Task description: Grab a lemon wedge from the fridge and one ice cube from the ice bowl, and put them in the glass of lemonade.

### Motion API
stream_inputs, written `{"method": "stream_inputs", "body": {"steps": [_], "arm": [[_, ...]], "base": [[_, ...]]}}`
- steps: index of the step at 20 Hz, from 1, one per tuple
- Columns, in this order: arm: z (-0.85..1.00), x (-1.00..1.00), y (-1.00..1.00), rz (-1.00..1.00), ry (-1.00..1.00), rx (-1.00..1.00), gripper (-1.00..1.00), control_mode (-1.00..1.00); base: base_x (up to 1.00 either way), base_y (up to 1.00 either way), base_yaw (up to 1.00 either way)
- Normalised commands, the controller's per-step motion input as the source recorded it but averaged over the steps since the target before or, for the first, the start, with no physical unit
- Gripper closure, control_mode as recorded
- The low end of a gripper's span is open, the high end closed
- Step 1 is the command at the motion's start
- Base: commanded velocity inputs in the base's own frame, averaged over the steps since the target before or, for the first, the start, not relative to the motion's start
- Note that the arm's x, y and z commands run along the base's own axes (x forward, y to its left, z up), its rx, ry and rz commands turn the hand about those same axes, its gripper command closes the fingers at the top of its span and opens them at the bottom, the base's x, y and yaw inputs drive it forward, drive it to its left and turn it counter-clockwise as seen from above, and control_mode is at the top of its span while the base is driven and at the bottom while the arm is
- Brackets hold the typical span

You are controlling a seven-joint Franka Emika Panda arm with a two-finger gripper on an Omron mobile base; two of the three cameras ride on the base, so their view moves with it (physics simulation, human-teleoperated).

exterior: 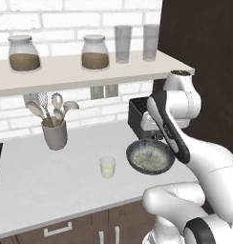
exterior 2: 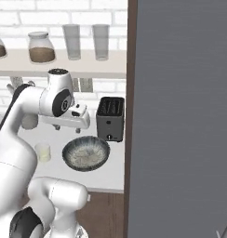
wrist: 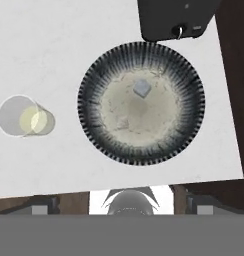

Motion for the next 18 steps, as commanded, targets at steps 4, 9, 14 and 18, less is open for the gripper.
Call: {"method": "stream_inputs", "body": {"steps": [4, 9, 14, 18], "arm": [[-0.96, 0.6, 0.34, -0.08, 0.28, 0.0, -1.0, -1.0], [-0.78, 0.76, 0.01, -0.03, 0.19, 0.0, -1.0, -1.0], [-0.3, 0.38, -0.06, 0.0, -0.05, -0.01, -1.0, -1.0], [-0.52, 0.21, -0.11, -0.01, -0.08, 0.01, -1.0, -1.0]], "base": [[0.0, 0.0, 0.0], [0.0, 0.0, 0.0], [0.0, 0.0, 0.0], [0.0, 0.0, 0.0]]}}
